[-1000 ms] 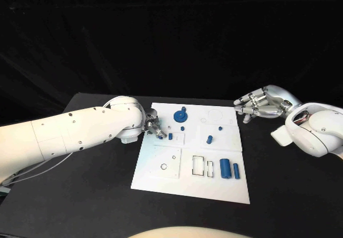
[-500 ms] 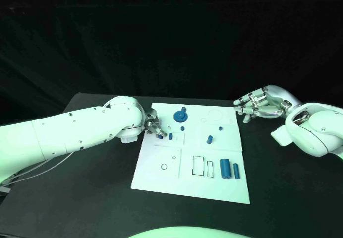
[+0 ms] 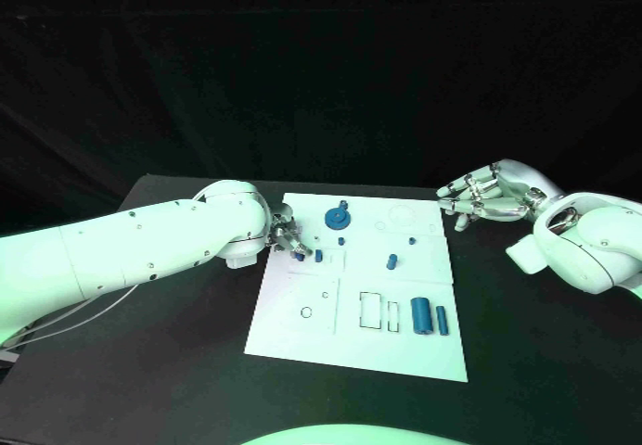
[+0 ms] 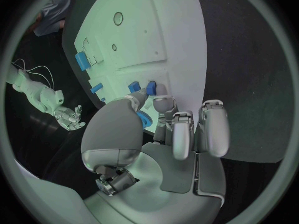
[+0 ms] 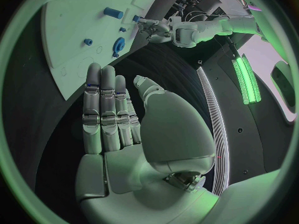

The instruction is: Assemble the parts on the task board

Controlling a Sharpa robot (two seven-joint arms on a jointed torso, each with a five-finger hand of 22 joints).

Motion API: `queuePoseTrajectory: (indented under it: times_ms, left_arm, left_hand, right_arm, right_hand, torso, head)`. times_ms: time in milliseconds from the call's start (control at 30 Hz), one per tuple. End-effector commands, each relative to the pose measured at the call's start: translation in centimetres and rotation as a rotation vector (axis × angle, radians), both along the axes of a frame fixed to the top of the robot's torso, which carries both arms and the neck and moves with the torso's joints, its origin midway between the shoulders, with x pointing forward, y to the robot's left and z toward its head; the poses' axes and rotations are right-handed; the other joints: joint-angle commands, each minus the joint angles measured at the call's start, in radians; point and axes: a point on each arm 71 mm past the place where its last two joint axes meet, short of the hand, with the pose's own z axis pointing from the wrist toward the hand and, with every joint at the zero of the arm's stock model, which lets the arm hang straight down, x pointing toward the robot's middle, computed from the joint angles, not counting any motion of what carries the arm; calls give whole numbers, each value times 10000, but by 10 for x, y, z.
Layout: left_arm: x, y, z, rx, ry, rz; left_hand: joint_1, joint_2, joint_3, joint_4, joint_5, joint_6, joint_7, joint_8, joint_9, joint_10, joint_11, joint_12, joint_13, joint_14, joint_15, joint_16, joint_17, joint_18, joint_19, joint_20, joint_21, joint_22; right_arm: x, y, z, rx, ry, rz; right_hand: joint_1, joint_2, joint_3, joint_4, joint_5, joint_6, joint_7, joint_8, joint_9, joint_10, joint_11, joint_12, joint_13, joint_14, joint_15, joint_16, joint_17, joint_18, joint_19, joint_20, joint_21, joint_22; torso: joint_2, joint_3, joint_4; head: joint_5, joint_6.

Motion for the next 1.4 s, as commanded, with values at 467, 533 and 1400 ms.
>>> queuePoseTrajectory:
  times_ms: [467,533,1400]
  left_arm:
    - [0,-1,-1,-142,49,75]
    - [0,-1,-1,-159,38,90]
    - [-4,8,10,-743,-209,402]
  left_hand:
    - [-401,221,-1018,351,5,90,6,-52,-1,75,7,98,57,996,-80,44,2513,-198,176,4,94,408]
    - [-428,244,-1075,352,6,93,4,-54,-2,78,4,102,62,997,-81,44,2513,-201,181,3,101,420]
    - [-448,273,-1224,336,6,87,2,-63,-1,59,2,67,20,996,-83,43,2511,-189,162,-3,70,374]
  right_arm:
    - [0,1,0,-19,25,48]
    - [0,1,0,-19,25,48]
    - [1,0,-1,-16,25,26]
  right_hand:
    - [-118,-20,-8,76,64,-64,12,-8,13,-63,24,44,10,-86,-4,-67,10,-34,-18,20,-33,-17]
    - [-118,-20,-8,76,64,-64,12,-8,13,-63,24,44,10,-86,-4,-67,10,-34,-18,20,-33,-17]
    - [-118,-20,-8,76,64,-64,12,-8,13,-63,24,44,10,-86,-4,-67,10,-34,-18,20,-33,-17]
  torso:
    - [3,-4,-1]
    - [4,-4,-3]
    - [4,1,5]
  head:
    - [1,1]
    - [5,-4]
    - [-15,16]
